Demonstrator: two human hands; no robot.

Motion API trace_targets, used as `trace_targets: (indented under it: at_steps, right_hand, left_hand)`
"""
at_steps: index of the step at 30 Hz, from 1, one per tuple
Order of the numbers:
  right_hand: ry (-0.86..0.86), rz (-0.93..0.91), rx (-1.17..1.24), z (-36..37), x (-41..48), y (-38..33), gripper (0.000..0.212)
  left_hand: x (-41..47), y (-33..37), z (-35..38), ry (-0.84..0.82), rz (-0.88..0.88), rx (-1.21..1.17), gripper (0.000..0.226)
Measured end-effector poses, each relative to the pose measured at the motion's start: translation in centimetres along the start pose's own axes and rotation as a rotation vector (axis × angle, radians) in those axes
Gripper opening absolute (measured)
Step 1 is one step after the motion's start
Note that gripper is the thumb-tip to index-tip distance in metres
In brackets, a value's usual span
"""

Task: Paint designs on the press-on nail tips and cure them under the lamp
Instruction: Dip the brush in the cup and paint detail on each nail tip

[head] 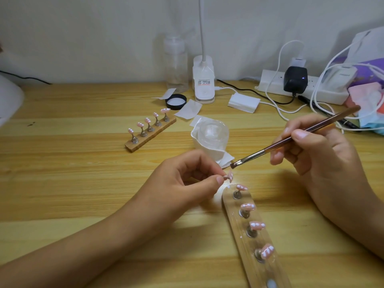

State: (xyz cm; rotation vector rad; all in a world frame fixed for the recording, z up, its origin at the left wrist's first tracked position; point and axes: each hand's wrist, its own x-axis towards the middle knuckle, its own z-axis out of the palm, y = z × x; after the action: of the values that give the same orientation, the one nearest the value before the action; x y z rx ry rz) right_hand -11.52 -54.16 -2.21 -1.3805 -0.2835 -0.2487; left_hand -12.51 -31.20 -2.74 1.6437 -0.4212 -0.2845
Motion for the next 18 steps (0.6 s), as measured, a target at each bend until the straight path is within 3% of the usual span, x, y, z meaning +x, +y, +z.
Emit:
trace_targets:
  at_steps: [3, 7, 12, 18]
  right_hand:
    - [-0.047, -0.027, 0.046, -0.13, -0.01, -0.23, 0.024]
    - [-0.131, -0.030, 0.002, -0.03, -0.16, -0.20, 0.012]
    - [-0.028, -0.051, -0.080, -0.23, 0.03, 0.08, 0.008]
    - [-0.033, -0.077, 0.022, -0.65, 0.11, -0.07, 0.018]
  left_hand:
    - [0.03, -0.02, -0.03, 0.002, -0.006, -0.007, 0.015]
    - [0.07, 0.14, 0.00, -0.007, -0.003, -0.038, 0.005]
    - [0.06, 0.40, 0.15, -0.004, 0.007, -0.095, 0.010]
    - [0.02, 0.66, 0.28, 0.051, 0.011, -0.087, 0.011]
